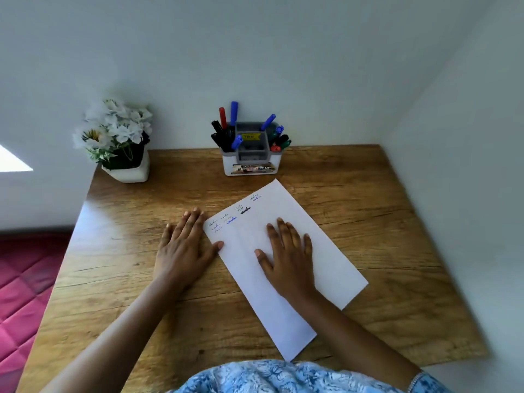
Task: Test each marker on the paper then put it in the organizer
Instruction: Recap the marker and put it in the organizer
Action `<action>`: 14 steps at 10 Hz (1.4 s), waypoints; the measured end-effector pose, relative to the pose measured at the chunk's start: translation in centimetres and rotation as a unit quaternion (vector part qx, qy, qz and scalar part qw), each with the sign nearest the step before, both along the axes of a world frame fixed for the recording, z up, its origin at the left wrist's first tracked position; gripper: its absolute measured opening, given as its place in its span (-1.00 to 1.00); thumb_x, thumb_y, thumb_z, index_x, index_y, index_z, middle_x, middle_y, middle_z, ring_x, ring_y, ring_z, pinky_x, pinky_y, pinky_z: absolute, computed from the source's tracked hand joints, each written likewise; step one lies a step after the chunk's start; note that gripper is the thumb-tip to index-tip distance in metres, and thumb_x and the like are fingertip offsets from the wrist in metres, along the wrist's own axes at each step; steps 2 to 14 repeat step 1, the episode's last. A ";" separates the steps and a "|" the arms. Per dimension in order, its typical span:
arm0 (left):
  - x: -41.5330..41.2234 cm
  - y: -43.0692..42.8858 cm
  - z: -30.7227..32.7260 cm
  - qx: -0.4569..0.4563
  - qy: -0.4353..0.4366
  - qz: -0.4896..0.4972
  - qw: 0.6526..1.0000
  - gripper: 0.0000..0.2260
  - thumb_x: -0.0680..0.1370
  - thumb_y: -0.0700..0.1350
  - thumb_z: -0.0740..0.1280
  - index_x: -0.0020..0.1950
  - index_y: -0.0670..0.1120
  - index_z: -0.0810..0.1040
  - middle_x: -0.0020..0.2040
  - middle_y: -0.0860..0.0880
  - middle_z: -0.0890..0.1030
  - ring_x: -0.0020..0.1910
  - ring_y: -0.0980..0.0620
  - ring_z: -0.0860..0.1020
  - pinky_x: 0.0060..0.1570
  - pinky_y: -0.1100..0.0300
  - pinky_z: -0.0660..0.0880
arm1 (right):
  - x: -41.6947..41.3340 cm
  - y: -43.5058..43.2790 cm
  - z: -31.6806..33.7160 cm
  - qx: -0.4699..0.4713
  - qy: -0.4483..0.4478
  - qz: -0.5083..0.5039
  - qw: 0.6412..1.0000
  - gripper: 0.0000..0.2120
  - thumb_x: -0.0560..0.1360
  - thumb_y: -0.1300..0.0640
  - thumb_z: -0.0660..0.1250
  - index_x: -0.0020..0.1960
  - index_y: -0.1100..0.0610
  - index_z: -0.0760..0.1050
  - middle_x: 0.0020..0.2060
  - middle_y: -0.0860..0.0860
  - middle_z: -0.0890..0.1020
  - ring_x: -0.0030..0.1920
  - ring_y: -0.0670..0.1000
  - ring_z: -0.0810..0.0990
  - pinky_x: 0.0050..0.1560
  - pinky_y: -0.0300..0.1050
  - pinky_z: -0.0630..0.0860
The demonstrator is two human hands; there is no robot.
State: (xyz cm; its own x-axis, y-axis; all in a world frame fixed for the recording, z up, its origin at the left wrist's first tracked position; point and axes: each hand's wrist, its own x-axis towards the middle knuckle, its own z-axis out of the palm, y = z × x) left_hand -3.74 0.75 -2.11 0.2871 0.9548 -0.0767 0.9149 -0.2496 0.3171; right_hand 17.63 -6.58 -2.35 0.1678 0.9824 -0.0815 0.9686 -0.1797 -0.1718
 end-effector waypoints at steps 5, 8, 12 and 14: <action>0.2 -0.1 0.3 -0.015 0.011 0.000 1.000 -0.22 0.43 0.43 -0.14 0.55 0.04 -0.03 0.57 0.06 -0.02 0.52 0.12 -0.11 0.50 0.01 -0.16 | 0.0 0.3 0.1 0.010 0.004 -0.006 1.000 -0.41 0.50 -0.25 0.06 0.42 0.04 0.34 0.39 0.08 0.43 0.37 0.13 0.42 0.32 0.29 0.30; 0.2 -0.1 0.3 -0.015 0.011 0.000 1.000 -0.22 0.43 0.43 -0.14 0.55 0.04 -0.03 0.57 0.06 -0.02 0.52 0.12 -0.11 0.50 0.01 -0.16 | 0.0 0.3 0.1 0.010 0.004 -0.006 1.000 -0.41 0.50 -0.25 0.06 0.42 0.04 0.34 0.39 0.08 0.43 0.37 0.13 0.42 0.32 0.29 0.30; 0.2 -0.1 0.3 -0.015 0.011 0.000 1.000 -0.22 0.43 0.43 -0.14 0.55 0.04 -0.03 0.57 0.06 -0.02 0.52 0.12 -0.11 0.50 0.01 -0.16 | 0.0 0.3 0.1 0.010 0.004 -0.006 1.000 -0.41 0.50 -0.25 0.06 0.42 0.04 0.34 0.39 0.08 0.43 0.37 0.13 0.42 0.32 0.29 0.30; 0.2 -0.1 0.3 -0.015 0.011 0.000 1.000 -0.22 0.43 0.43 -0.14 0.55 0.04 -0.03 0.57 0.06 -0.02 0.52 0.12 -0.11 0.50 0.01 -0.16 | 0.0 0.3 0.1 0.010 0.004 -0.006 1.000 -0.41 0.50 -0.25 0.06 0.42 0.04 0.34 0.39 0.08 0.43 0.37 0.13 0.42 0.32 0.29 0.30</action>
